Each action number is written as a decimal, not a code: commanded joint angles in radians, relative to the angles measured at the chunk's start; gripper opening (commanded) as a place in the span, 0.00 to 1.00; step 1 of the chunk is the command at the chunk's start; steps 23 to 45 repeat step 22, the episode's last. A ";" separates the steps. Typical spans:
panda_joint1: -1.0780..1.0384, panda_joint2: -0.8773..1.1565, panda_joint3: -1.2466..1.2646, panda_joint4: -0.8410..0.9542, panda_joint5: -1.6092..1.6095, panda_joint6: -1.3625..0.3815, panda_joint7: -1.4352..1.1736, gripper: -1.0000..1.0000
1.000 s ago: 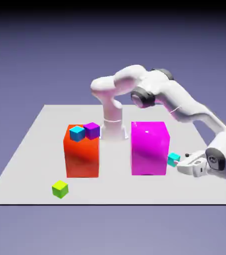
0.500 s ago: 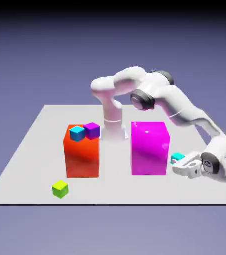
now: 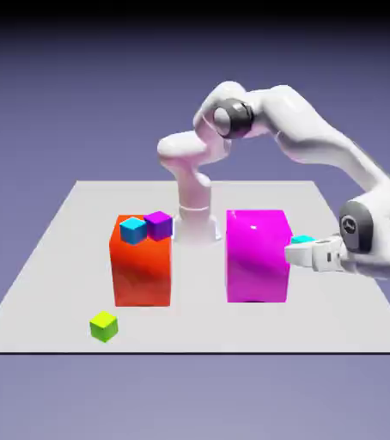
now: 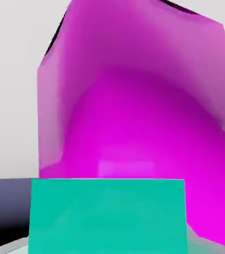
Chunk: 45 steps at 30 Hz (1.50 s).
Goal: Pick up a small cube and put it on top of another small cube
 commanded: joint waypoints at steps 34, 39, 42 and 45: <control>-0.309 -0.289 -0.305 -0.418 -0.134 -0.007 -0.331 1.00; -0.309 -0.289 -0.305 -0.418 -0.134 -0.007 -0.331 1.00; -0.309 -0.289 -0.305 -0.418 -0.134 -0.007 -0.331 1.00; -0.309 -0.289 -0.305 -0.418 -0.134 -0.007 -0.331 1.00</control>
